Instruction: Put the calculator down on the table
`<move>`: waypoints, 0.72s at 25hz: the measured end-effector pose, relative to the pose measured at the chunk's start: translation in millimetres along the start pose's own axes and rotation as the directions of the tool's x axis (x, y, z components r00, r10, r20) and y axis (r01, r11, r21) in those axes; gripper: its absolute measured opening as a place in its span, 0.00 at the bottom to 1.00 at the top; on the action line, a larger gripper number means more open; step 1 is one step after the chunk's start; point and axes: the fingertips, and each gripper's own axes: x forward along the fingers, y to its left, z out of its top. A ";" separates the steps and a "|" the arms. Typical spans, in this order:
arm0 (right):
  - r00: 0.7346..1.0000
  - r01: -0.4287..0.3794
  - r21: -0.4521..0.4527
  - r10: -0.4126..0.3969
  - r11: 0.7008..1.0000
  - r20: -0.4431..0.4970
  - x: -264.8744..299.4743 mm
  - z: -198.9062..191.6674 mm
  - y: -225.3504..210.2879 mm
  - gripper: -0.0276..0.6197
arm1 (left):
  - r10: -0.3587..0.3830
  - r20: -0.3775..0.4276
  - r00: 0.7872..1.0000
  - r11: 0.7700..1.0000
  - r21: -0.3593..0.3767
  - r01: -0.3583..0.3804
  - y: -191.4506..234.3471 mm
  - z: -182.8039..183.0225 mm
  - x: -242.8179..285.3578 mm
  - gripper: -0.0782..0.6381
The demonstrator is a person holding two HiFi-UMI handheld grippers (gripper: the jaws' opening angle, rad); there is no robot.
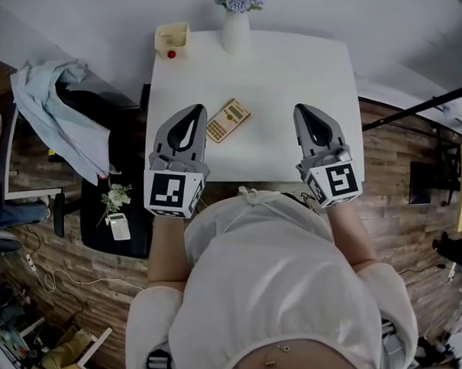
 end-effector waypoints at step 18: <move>1.000 -0.003 0.007 0.003 1.000 -0.022 4.7 -9.9 8.3 0.05 | -0.004 -0.031 1.000 1.000 -0.031 0.003 9.2 -12.6 6.3 0.13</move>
